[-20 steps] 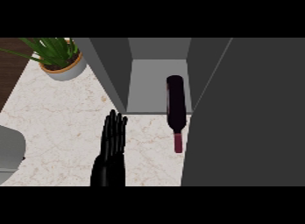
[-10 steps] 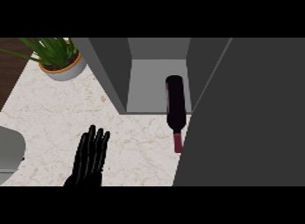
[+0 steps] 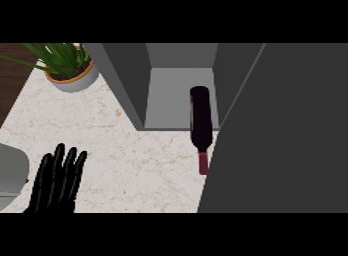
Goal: Pick up the wine, place it into the cabinet and close the cabinet
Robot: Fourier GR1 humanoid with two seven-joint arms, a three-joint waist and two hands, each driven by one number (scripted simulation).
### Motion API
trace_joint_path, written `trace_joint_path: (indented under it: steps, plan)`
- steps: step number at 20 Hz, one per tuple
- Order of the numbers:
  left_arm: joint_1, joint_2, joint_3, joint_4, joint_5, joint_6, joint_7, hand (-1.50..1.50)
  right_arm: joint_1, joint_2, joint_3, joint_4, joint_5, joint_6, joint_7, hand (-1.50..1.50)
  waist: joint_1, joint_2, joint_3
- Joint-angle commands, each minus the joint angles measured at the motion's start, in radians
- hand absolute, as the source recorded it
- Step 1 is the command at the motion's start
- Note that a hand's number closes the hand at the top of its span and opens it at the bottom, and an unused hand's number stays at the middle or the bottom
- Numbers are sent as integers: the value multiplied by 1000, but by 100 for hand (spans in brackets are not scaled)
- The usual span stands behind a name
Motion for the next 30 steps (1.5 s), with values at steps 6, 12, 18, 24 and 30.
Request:
trace_joint_path:
  steps: [6, 12, 18, 24, 30]
  plan:
    - [121, 91, 201, -79, 114, -108, -25, -150, 47, -11, 141, -114, -145, 28, 96, 150, 7, 0, 0]
    - [134, 149, 331, -127, 199, -140, 60, -150, 9, 19, 450, -122, 62, -58, 112, 150, -1, -4, -1]
    - [227, 182, 475, 19, 275, -354, -14, -150, -68, 19, 611, -112, 163, -201, 134, 150, 4, -6, -3]
    - [242, 232, 543, -49, 299, -375, 48, -150, -130, 17, 697, -3, 228, -357, 61, 150, 13, -10, -3]
    - [195, 213, 558, 11, 312, -400, 69, -150, -290, 16, 773, 140, 325, -528, 1, 150, 7, -6, -3]
